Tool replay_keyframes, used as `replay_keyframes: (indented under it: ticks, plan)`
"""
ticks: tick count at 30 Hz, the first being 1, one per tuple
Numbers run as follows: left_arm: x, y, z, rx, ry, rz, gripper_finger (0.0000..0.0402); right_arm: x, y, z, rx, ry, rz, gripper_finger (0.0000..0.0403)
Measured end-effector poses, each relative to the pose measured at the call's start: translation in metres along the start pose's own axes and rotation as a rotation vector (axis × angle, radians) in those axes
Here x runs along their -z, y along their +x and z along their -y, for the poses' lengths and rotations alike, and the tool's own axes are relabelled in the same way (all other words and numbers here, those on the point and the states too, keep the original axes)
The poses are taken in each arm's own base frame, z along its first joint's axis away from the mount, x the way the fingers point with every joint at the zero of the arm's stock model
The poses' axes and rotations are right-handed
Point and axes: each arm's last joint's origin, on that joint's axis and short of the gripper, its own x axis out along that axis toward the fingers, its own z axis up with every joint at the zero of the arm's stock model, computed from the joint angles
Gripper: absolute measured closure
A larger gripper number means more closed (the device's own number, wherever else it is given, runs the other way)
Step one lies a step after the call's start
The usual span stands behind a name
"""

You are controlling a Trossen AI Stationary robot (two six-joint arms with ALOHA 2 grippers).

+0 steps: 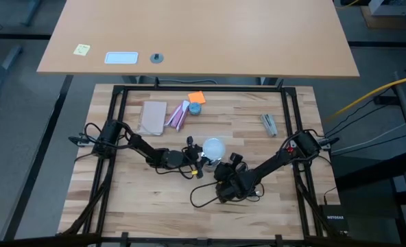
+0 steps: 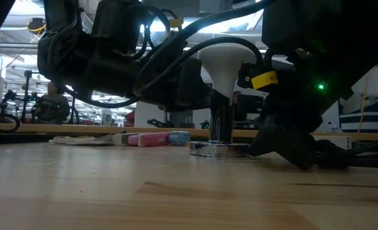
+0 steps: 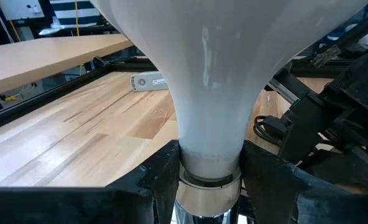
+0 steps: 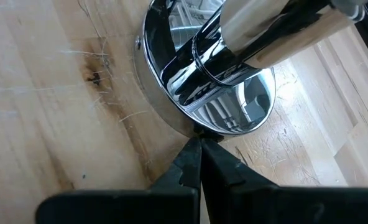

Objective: Screw lightbulb
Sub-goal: Insert the lightbulb into the lamp

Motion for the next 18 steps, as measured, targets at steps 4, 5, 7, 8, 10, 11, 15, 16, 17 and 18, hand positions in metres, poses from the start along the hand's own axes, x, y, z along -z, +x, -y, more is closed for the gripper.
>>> replay_keyframes:
  ticks: [4, 5, 7, 8, 10, 11, 15, 16, 17, 18]
  plan:
    - [0.0002, 0.0007, -0.0015, -0.005, -0.016, -0.002, 0.0247, -0.0002, -0.0001, -0.0001, -0.001, 0.001, 0.000, 0.0397]
    - [0.0003, 0.0009, -0.0020, -0.007, -0.017, -0.003, 0.0246, -0.0002, -0.0001, 0.0000, 0.000, 0.001, 0.000, 0.0397]
    - [0.0003, 0.0010, -0.0021, -0.008, -0.018, -0.003, 0.0246, -0.0001, -0.0002, -0.0001, -0.001, 0.001, 0.000, 0.0397]
    - [0.0003, 0.0010, -0.0022, -0.007, -0.022, -0.003, 0.0246, -0.0001, -0.0002, -0.0001, -0.001, 0.001, 0.000, 0.0397]
    - [0.0004, 0.0010, -0.0020, -0.001, -0.041, -0.004, 0.0246, -0.0001, -0.0002, -0.0001, -0.001, 0.002, 0.000, 0.0397]
    - [0.0005, 0.0011, -0.0021, 0.003, -0.054, -0.005, 0.0246, -0.0001, -0.0002, -0.0001, -0.001, 0.002, 0.000, 0.0397]
    - [0.0006, 0.0011, -0.0021, 0.006, -0.076, -0.006, 0.0245, -0.0002, -0.0003, -0.0001, -0.001, 0.003, 0.000, 0.0397]
    - [0.0006, 0.0011, -0.0021, 0.006, -0.084, -0.006, 0.0241, -0.0003, -0.0003, -0.0001, -0.001, 0.003, 0.000, 0.0397]
    - [0.0007, 0.0011, -0.0021, 0.006, -0.090, -0.007, 0.0235, -0.0003, -0.0003, -0.0001, -0.001, 0.003, 0.000, 0.0397]
    - [0.0007, 0.0011, -0.0021, 0.007, -0.093, -0.007, 0.0226, -0.0003, -0.0003, -0.0001, -0.001, 0.003, 0.000, 0.0397]
